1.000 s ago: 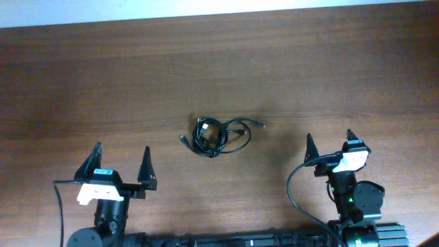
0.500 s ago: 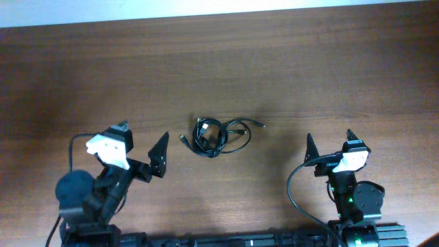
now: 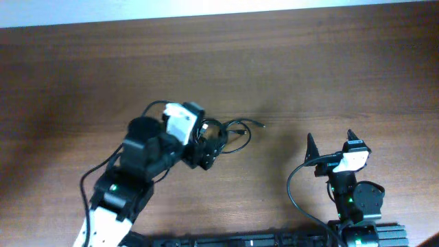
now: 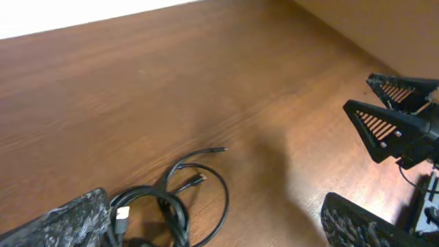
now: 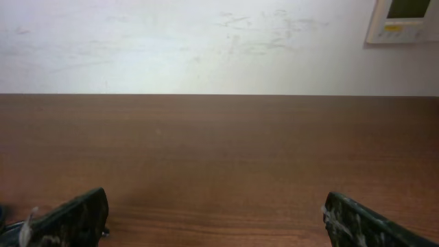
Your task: Untangle cables
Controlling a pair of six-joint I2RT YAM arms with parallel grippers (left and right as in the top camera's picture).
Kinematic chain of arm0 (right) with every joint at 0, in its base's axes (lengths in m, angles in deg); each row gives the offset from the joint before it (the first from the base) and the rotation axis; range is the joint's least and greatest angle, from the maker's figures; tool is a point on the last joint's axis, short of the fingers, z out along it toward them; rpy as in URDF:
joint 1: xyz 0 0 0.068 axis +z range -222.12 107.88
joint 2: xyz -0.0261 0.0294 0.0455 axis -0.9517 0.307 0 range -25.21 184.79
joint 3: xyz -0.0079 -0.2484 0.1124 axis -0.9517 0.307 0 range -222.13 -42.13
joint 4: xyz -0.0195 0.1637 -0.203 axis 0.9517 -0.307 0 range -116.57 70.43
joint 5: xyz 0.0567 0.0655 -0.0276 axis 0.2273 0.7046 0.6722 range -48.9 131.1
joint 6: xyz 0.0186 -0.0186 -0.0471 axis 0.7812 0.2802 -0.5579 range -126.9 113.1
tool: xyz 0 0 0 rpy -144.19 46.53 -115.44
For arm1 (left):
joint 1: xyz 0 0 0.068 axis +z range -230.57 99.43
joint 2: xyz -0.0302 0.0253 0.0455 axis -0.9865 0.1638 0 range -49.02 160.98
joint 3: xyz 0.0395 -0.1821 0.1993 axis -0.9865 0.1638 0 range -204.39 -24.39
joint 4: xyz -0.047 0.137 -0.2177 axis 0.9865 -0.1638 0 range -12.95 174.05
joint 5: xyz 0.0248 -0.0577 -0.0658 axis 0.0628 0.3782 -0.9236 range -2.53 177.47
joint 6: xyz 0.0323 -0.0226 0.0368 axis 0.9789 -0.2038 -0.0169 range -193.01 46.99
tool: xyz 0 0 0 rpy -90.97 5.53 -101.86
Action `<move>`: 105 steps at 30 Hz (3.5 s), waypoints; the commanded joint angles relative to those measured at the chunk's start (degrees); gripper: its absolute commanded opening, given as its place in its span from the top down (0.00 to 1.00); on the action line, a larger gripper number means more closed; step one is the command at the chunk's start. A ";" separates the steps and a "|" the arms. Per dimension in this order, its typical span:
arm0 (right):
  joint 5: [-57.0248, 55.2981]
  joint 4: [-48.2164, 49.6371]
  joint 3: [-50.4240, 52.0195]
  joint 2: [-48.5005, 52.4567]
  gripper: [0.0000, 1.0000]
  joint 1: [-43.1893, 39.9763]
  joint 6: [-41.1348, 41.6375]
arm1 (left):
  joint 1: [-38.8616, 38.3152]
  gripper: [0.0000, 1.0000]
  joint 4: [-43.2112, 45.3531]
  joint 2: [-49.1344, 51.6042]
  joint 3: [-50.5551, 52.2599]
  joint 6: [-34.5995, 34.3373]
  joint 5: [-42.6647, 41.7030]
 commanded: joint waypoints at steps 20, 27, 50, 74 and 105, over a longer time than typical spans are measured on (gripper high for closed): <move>-0.46 -0.37 0.28 -0.39 0.01 -0.26 -0.24 | -6.38 0.01 -13.40 38.12 -16.90 23.37 30.95; -0.46 -0.37 0.28 -0.39 0.02 -0.26 -0.24 | -6.38 0.36 3.72 52.50 -16.90 50.25 30.80; 32.54 1.31 0.28 -0.35 0.01 -0.26 29.44 | -6.38 1.00 -11.65 38.32 -17.18 -17.75 37.13; 32.13 53.77 -30.34 77.90 0.47 30.18 53.88 | -8.39 1.00 -28.09 16.31 -17.16 -18.82 43.65; 59.17 43.08 -30.32 77.94 0.18 22.23 30.40 | -9.11 1.00 -25.46 16.28 -17.16 -4.24 38.18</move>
